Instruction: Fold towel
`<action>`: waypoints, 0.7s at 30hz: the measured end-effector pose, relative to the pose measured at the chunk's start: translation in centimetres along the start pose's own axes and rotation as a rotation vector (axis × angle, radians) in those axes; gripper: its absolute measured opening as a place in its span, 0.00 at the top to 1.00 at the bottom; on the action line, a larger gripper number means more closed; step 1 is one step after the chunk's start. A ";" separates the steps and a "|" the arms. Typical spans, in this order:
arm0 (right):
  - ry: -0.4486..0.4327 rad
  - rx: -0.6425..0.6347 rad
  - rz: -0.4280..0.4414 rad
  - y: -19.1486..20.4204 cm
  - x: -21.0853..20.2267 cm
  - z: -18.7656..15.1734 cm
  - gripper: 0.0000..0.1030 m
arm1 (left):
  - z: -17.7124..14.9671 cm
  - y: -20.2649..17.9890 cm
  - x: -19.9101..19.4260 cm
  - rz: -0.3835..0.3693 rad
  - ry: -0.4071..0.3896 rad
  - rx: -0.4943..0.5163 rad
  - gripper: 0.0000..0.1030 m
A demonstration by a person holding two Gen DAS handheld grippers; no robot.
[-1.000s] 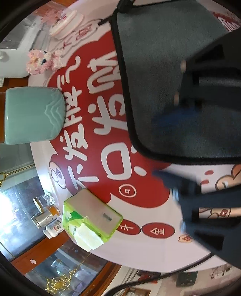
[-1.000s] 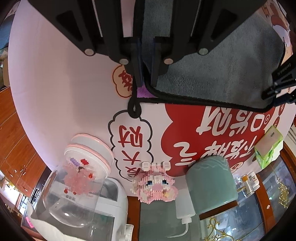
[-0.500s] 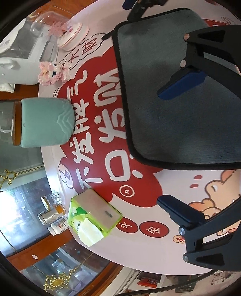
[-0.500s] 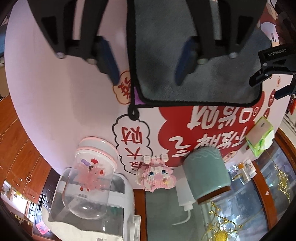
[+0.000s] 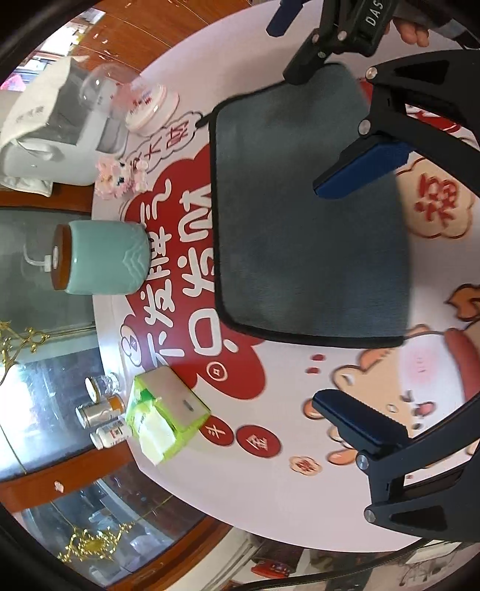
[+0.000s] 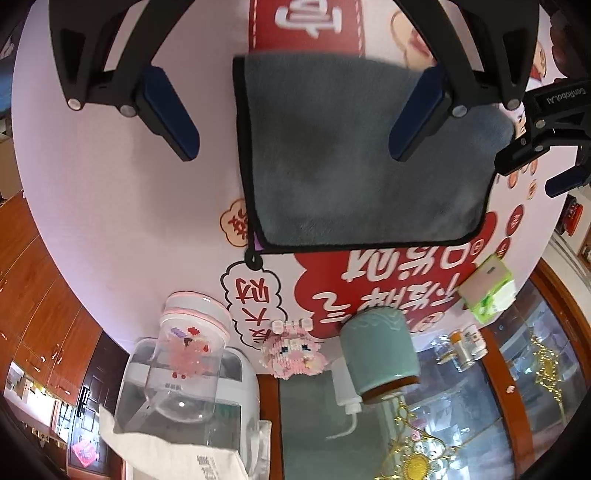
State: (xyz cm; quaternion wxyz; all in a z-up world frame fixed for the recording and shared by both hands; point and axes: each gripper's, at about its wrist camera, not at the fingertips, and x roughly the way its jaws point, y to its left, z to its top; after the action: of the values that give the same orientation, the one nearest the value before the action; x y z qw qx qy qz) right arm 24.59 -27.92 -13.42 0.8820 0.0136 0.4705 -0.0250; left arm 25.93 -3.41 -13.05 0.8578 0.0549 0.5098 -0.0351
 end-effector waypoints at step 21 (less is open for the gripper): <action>-0.085 -0.067 0.034 1.0 -11.0 -6.9 0.00 | -8.9 -0.5 -10.6 0.025 -0.080 -0.063 0.00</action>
State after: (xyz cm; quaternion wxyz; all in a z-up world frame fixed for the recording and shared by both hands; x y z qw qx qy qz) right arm 12.77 -26.25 -8.10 0.9014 -0.0090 0.4329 0.0052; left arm 13.05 -2.66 -7.99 0.8793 0.0329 0.4751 -0.0103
